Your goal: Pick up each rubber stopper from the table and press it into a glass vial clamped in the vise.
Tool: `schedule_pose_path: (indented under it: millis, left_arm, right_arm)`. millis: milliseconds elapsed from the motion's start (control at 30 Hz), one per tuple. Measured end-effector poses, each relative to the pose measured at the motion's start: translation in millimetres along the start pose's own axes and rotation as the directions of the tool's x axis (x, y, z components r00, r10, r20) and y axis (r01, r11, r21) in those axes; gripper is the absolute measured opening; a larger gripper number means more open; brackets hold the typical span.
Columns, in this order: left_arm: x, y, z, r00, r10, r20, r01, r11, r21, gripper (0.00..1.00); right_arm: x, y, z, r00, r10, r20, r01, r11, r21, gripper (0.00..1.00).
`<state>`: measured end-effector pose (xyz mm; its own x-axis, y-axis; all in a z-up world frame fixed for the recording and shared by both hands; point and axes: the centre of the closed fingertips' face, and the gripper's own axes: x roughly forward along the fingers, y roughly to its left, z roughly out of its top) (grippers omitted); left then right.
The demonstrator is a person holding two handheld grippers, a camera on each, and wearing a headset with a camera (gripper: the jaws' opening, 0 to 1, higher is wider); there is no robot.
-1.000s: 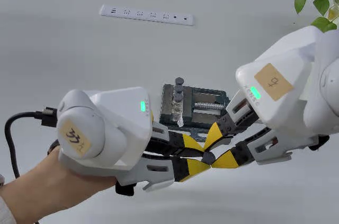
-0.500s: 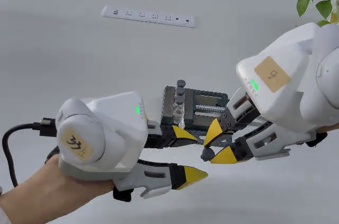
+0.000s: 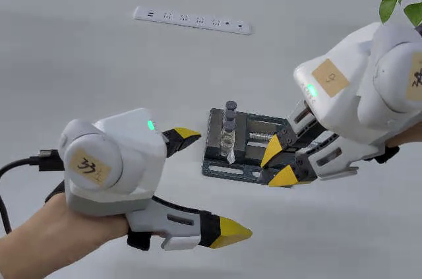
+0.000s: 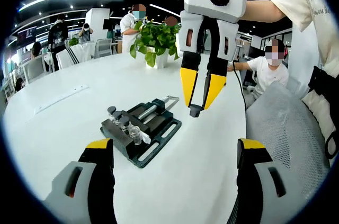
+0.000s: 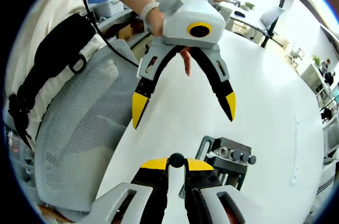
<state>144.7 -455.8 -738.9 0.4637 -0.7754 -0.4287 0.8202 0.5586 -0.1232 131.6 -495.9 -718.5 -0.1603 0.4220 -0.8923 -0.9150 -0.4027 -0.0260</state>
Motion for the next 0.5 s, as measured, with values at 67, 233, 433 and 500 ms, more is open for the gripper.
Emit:
schedule_pose_path:
  millis: [67, 233, 433, 500]
  left_arm:
    - [-2.0, 4.9, -4.3, 0.9999, 0.013, -0.009, -0.013, 1.0, -0.01, 0.99]
    - [-5.9, 10.8, -7.4, 0.9994, 0.034, -0.009, -0.034, 0.999, -0.011, 0.99]
    - [-5.9, 11.0, -9.0, 0.9989, 0.044, -0.013, -0.044, 0.999, -0.022, 0.99]
    - [-7.1, 11.8, -9.9, 0.9985, 0.053, -0.011, -0.053, 0.998, -0.024, 0.99]
  right_arm:
    - [0.0, -7.7, -1.5, 1.0, -0.005, -0.001, 0.005, 1.0, 0.0, 0.06]
    - [1.1, -19.6, -4.5, 0.9999, -0.001, -0.017, 0.001, 1.0, -0.011, 0.06]
    - [8.1, -34.6, -8.0, 0.9983, 0.007, -0.057, -0.01, 0.999, -0.053, 0.05]
    - [12.5, -41.3, -8.5, 0.9975, 0.009, -0.071, -0.013, 0.998, -0.068, 0.05]
